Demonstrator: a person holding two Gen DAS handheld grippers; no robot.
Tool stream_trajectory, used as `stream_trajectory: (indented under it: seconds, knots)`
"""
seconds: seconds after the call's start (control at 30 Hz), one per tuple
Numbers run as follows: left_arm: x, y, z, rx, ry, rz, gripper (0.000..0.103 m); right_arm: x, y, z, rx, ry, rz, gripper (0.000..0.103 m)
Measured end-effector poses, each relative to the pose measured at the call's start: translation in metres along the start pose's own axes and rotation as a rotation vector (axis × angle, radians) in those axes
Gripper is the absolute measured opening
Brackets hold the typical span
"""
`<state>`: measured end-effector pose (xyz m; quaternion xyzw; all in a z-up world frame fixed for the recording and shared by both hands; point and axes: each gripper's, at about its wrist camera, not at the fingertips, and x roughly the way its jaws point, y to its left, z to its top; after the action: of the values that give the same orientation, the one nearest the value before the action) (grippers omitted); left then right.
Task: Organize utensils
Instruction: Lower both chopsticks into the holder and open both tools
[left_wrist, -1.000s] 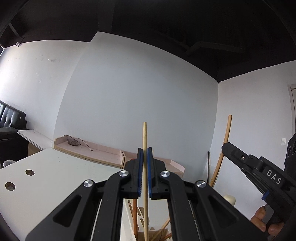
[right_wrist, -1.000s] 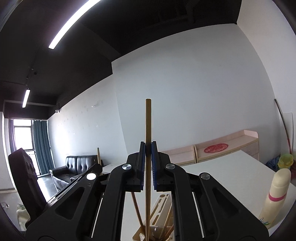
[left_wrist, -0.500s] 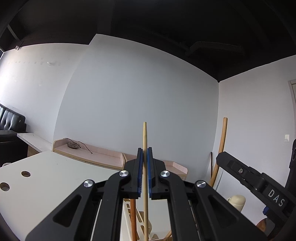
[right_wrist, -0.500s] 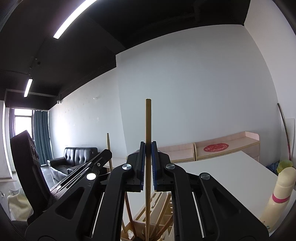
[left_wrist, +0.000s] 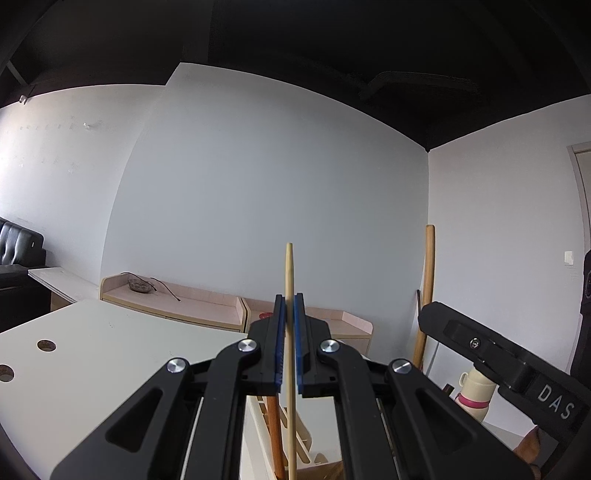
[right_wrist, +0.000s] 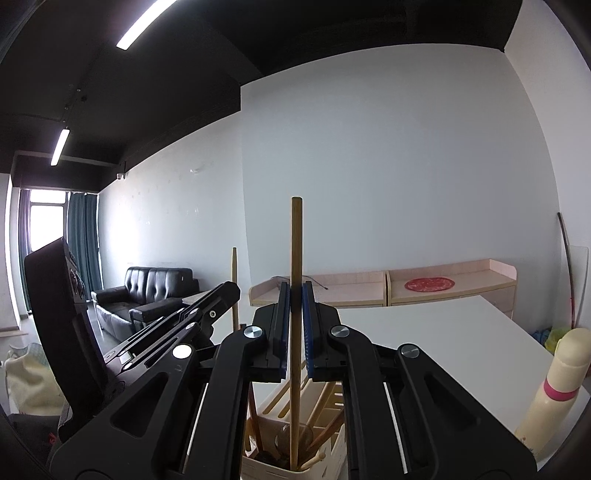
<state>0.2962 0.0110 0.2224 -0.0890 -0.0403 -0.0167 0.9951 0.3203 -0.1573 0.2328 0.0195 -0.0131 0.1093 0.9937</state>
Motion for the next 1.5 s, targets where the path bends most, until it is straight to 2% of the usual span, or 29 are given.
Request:
stream_trajectory:
  seconds: [0.17,0.4,0.53,0.73,1.03,1.2,1.4,1.5]
  knots:
    - [-0.004,0.001,-0.01,0.026,0.021,-0.014,0.004,-0.001,-0.002,-0.01,0.007,0.036,0.012,0.006]
    - [-0.006,-0.005,-0.019,0.105,0.052,-0.025,0.004,-0.002,0.003,-0.003,-0.023,0.054,0.007,0.006]
    - [-0.011,-0.004,-0.018,0.098,0.05,-0.032,0.004,-0.001,0.009,0.001,-0.073,0.019,-0.018,0.006]
    - [-0.014,-0.002,-0.017,0.095,0.069,-0.037,0.004,0.002,0.015,-0.006,-0.11,0.032,-0.028,0.006]
    - [-0.012,0.001,-0.017,0.094,0.106,-0.035,0.005,0.002,0.003,-0.011,-0.056,0.076,-0.019,0.006]
    - [-0.011,0.004,-0.018,0.086,0.123,-0.024,0.016,0.0,0.003,-0.014,-0.05,0.093,-0.016,0.006]
    - [-0.014,0.006,-0.017,0.089,0.127,-0.015,0.017,0.0,0.004,-0.013,-0.038,0.106,-0.006,0.009]
    - [-0.019,0.007,-0.016,0.089,0.116,-0.01,0.024,-0.003,0.004,-0.013,-0.035,0.102,-0.004,0.01]
